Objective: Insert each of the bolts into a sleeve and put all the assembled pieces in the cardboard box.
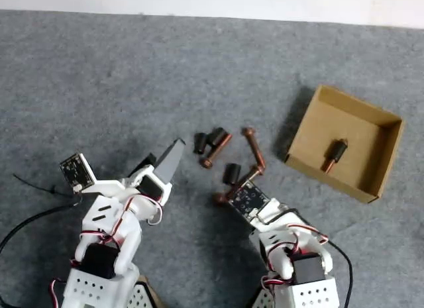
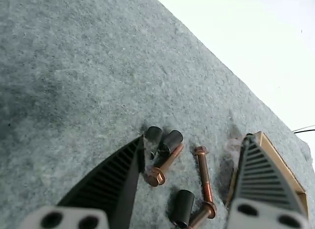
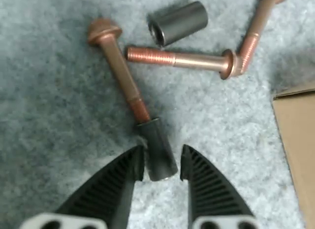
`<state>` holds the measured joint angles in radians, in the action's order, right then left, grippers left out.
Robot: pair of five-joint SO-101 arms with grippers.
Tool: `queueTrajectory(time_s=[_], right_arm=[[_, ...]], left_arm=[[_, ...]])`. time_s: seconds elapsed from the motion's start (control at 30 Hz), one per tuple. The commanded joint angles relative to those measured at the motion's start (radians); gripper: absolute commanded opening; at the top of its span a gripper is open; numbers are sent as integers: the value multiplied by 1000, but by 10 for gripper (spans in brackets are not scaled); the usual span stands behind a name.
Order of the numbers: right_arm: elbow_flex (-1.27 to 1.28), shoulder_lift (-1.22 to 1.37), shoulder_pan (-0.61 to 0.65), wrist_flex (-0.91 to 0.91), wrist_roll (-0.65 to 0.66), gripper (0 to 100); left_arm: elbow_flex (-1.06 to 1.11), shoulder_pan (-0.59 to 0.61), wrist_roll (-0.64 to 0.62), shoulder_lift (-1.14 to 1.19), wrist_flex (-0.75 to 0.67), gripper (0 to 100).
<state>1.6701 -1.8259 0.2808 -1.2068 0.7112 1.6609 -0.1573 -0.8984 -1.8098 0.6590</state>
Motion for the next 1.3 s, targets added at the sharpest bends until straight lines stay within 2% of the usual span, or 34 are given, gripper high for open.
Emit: queueTrajectory(time_s=[0.0, 0.37, 0.53, 0.67, 0.83, 1.1, 1.27], right_arm=[[128, -10, -15, -2, 9, 101], [62, 22, 7, -30, 8, 101], [-39, 312, 22, 76, -6, 101], [-197, 624, 44, 142, -78, 101], [-334, 909, 97, 231, -75, 101], [-351, 1205, 133, 406, -83, 101], [-358, 1245, 128, 421, -110, 76]], left_arm=[[-7, 10, -3, -12, -14, 288], [-7, 5, -3, -8, -14, 288], [-7, 7, -3, -7, -15, 288], [-7, 10, -2, -7, -15, 288], [-7, 10, -2, -7, -15, 288], [-7, 10, -2, -12, -15, 288], [-7, 12, -2, -12, -15, 288]])
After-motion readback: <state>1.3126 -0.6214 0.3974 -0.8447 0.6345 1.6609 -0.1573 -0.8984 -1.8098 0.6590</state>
